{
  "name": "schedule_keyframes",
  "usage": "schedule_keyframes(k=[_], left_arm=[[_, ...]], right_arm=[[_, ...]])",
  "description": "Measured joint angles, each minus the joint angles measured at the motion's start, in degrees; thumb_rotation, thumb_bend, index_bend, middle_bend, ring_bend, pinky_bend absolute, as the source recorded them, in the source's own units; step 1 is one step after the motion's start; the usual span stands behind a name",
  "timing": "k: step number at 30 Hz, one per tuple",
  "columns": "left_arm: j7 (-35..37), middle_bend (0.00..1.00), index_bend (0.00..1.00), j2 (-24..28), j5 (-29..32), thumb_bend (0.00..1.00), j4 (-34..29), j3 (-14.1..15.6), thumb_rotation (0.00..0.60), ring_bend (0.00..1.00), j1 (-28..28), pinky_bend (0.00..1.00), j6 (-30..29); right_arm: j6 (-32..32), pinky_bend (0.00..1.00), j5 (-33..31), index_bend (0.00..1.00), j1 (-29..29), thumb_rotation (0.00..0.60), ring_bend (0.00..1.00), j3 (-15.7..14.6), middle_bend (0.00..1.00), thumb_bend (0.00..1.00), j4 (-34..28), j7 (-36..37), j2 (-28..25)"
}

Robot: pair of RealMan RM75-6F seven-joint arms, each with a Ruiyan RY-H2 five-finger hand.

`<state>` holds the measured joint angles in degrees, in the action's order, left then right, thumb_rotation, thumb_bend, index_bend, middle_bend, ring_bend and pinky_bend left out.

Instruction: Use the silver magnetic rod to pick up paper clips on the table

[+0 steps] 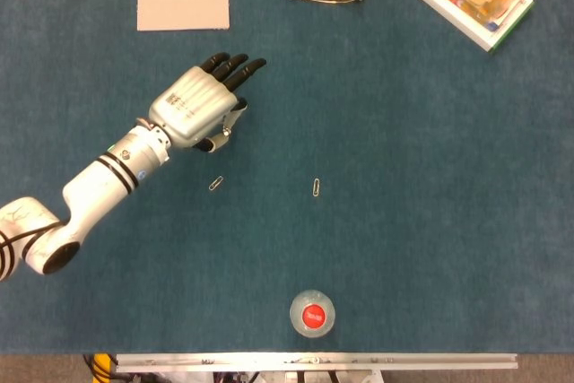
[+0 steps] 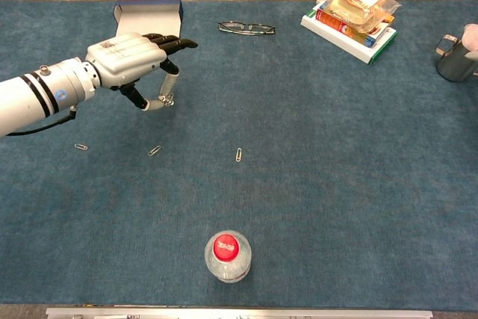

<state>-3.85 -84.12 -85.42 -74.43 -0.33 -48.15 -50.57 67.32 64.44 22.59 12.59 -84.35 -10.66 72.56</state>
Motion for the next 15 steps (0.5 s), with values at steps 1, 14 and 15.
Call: schedule_keyframes(k=[1, 14, 15], left_arm=[[-0.3, 0.00, 0.58, 0.4, 0.0, 0.27, -0.7, 0.0, 0.600, 0.00, 0.2, 0.10, -0.2], [-0.4, 0.00, 0.58, 6.1, 0.0, 0.27, -9.4, 0.7, 0.600, 0.00, 2.6, 0.10, -2.0], [-0.2, 0.00, 0.58, 6.5, -0.2, 0.27, -10.1, 0.8, 0.600, 0.00, 2.8, 0.10, -2.0]], right_arm=[[0.1, 0.06, 0.0, 0.24, 0.0, 0.600, 0.00, 0.0, 0.08, 0.00, -0.3, -0.1, -0.1], [1.7, 0.06, 0.7, 0.24, -0.6, 0.600, 0.00, -0.3, 0.08, 0.00, -3.2, -1.2, -0.8], [1.8, 0.06, 0.8, 0.24, -0.7, 0.600, 0.00, -0.4, 0.08, 0.00, -3.3, -1.2, -0.9]])
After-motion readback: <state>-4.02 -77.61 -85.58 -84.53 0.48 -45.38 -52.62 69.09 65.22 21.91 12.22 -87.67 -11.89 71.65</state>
